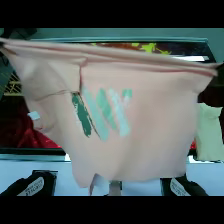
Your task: Fold the shirts.
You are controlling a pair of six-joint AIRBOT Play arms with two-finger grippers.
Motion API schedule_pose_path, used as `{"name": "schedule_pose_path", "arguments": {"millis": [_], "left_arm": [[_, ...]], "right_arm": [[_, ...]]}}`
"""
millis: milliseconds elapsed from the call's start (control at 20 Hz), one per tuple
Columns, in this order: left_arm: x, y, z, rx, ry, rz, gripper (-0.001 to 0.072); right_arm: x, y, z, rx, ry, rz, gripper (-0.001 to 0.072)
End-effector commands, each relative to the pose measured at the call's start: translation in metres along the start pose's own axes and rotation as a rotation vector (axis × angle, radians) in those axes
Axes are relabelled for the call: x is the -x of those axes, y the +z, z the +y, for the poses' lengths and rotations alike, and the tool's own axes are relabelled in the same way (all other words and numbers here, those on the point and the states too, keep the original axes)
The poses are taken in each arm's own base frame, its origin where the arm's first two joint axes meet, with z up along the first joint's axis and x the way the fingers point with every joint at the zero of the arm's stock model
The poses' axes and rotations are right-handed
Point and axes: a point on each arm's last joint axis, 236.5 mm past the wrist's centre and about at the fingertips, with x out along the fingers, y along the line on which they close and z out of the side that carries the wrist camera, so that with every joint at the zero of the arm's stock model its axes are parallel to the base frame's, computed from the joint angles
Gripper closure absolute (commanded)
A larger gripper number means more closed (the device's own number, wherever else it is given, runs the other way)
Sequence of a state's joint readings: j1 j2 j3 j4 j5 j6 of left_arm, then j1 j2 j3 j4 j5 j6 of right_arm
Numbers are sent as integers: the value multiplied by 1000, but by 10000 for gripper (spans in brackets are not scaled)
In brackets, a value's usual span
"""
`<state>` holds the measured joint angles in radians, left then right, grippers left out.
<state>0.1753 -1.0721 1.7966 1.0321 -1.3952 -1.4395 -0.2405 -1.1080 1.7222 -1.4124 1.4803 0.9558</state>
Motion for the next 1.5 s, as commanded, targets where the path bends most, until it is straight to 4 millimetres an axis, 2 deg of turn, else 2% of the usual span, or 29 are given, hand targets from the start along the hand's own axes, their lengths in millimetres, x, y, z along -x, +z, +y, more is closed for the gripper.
{"name": "schedule_pose_path", "arguments": {"millis": [0,50,150,250,300,400,500,600,700,750,900,950,1000,1150,1200,1300,1350,1450], "left_arm": [[-113,-119,62,202,-11,389,673],[-141,-150,74,256,-8,453,673],[-182,-190,92,320,9,515,673],[-212,-201,105,319,18,513,673],[-224,-199,112,305,29,486,673],[-247,-185,128,307,69,385,673],[-268,-160,143,319,106,244,673],[-285,-139,152,361,122,119,672],[-300,-131,155,421,117,55,672],[-308,-136,153,436,112,60,673],[-330,-176,137,441,79,180,672],[-331,-179,135,441,76,188,672],[-328,-182,129,433,59,217,672],[-293,-171,116,313,-28,308,672],[-277,-180,114,298,-45,390,672],[-247,-224,107,357,-58,617,673],[-238,-247,98,376,-80,708,673],[-235,-279,88,397,-95,792,673]], "right_arm": [[-124,-73,42,16,299,404,689],[-157,-78,51,39,324,446,689],[-215,-75,60,35,292,456,689],[-259,-60,53,-41,213,381,687],[-273,-48,45,-101,170,324,687],[-286,-19,25,-126,87,190,687],[-291,13,6,-129,16,48,687],[-294,29,-5,-143,-29,-29,687],[-302,28,-5,-145,-30,-29,687],[-308,19,0,-147,-14,3,687],[-331,-26,28,-161,81,169,687],[-332,-31,30,-162,91,188,687],[-330,-48,39,-141,126,261,686],[-302,-58,43,-27,166,327,687],[-291,-66,47,10,193,367,687],[-278,-93,60,55,266,489,687],[-278,-106,63,60,284,542,687],[-285,-123,72,41,318,603,687]]}}
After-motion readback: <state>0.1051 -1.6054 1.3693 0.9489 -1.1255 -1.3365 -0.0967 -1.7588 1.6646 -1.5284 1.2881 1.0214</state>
